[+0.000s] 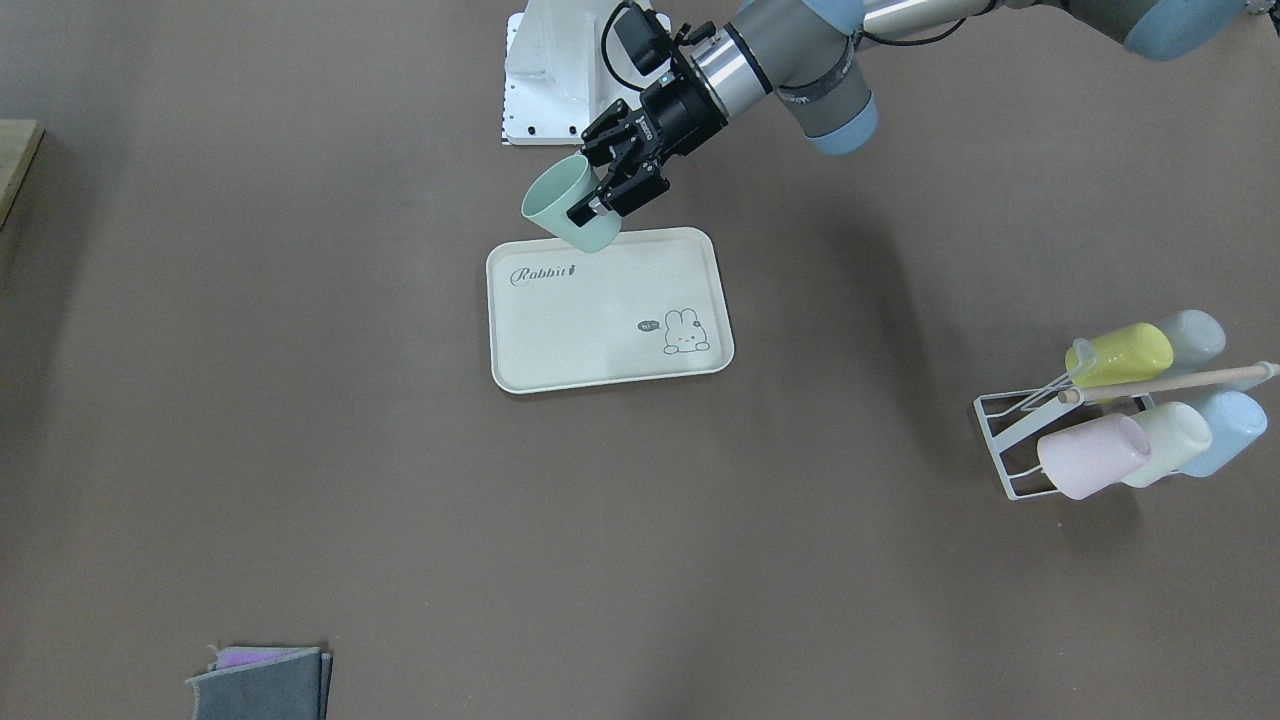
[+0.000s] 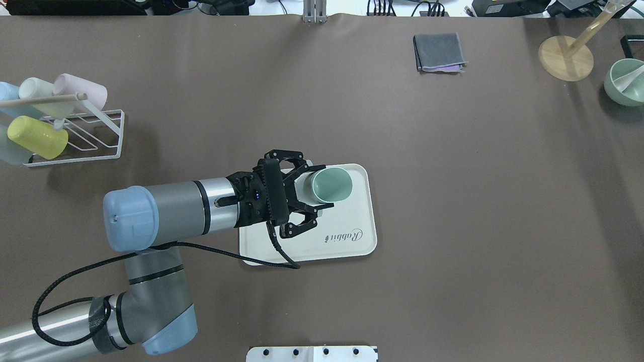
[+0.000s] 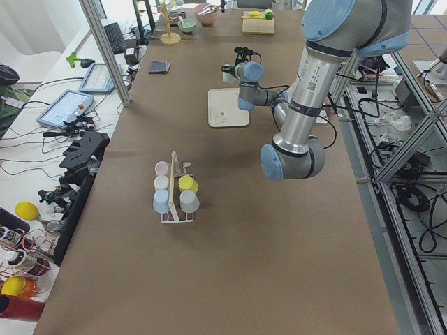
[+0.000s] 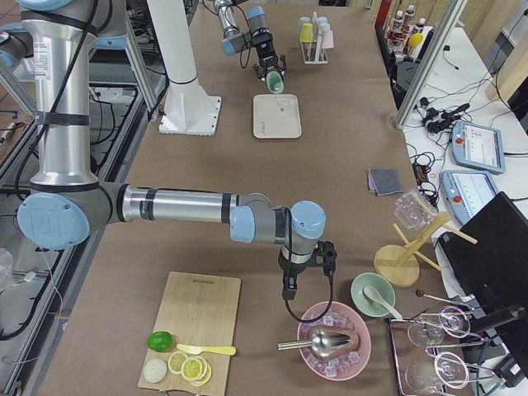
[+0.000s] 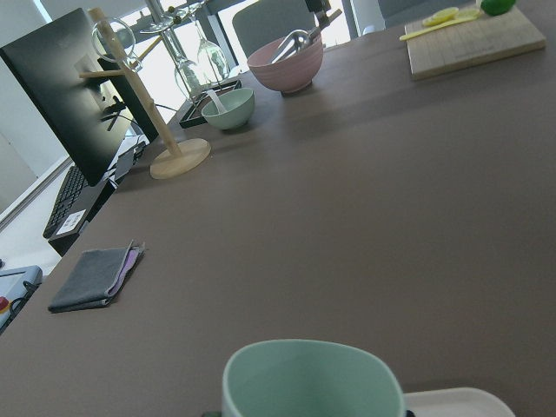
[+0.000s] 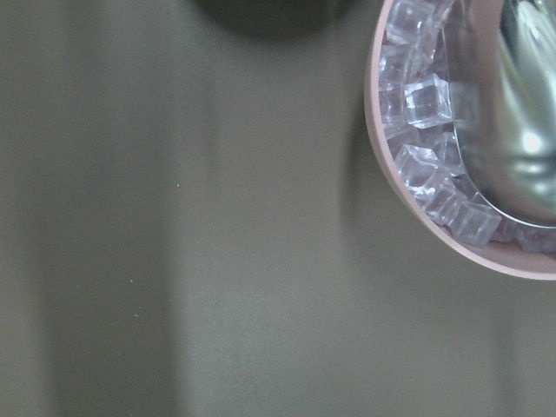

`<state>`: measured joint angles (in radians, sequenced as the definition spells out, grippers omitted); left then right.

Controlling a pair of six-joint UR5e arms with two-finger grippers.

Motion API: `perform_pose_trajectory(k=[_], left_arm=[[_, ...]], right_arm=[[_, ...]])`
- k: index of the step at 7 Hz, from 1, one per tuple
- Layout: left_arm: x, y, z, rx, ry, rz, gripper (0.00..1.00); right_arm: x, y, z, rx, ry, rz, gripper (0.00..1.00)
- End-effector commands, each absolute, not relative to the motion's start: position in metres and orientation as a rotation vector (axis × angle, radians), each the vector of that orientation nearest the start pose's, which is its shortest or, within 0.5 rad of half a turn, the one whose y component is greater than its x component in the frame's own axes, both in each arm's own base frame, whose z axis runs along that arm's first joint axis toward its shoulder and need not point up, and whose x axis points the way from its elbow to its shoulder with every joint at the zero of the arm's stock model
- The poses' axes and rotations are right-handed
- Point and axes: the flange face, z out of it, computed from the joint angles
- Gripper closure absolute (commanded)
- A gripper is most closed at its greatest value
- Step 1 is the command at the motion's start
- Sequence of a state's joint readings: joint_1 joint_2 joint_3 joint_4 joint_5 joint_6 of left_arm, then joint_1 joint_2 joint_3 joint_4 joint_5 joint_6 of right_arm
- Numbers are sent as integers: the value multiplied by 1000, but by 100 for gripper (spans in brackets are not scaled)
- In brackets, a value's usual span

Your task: Pick up and place green cup on tray

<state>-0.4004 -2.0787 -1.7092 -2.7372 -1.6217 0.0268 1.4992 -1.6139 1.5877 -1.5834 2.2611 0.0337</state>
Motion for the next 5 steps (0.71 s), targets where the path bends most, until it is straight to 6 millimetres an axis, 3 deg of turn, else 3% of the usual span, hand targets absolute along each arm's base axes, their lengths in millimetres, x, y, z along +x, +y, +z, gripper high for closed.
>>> perform_pose_trajectory(k=[1, 3, 5], left_arm=[[502, -349, 183, 1573, 1200, 799, 53], [530, -358, 236, 1594, 1230, 782, 53], [534, -360, 253, 1574, 1276, 741, 53]], right_arm=[[35, -475, 677, -71, -687, -26, 0], [34, -475, 678, -73, -687, -27, 0], [34, -475, 678, -73, -686, -27, 0]])
